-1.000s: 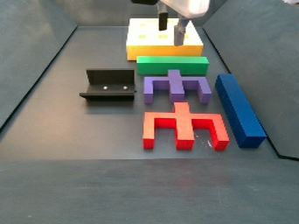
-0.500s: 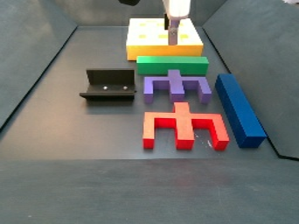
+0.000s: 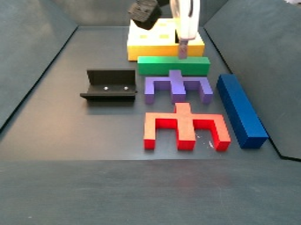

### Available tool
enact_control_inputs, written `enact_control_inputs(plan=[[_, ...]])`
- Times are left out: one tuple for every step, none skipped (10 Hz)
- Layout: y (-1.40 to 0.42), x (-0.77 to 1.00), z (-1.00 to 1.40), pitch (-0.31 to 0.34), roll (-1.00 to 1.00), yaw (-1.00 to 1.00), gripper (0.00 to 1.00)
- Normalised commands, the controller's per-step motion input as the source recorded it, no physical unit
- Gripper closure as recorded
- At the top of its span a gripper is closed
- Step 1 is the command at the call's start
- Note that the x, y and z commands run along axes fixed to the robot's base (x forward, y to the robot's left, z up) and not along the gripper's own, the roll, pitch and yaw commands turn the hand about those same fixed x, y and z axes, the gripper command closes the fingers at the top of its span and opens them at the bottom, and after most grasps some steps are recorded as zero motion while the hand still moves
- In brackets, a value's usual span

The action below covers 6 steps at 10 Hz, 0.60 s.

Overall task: Pick up the green object. Move up. Move to above the board. Insert the green object.
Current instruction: Pick up the green object.

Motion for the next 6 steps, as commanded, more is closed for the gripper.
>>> enact_control_inputs(plan=[[0.0,-0.11,-0.19,0.0,0.0,-0.04,0.0],[0.0,-0.06,-0.28,0.0,0.0,0.0,0.0],[0.0,-0.07,-0.39,-0.031,-0.01,0.0,0.0],[0.0,-0.11,-0.34,-0.029,-0.01,0.0,0.0],[0.0,-0.09,-0.26,-0.004,0.0,0.0,0.0],[-0.01,-0.11,-0.18,0.0,0.0,0.0,0.0]])
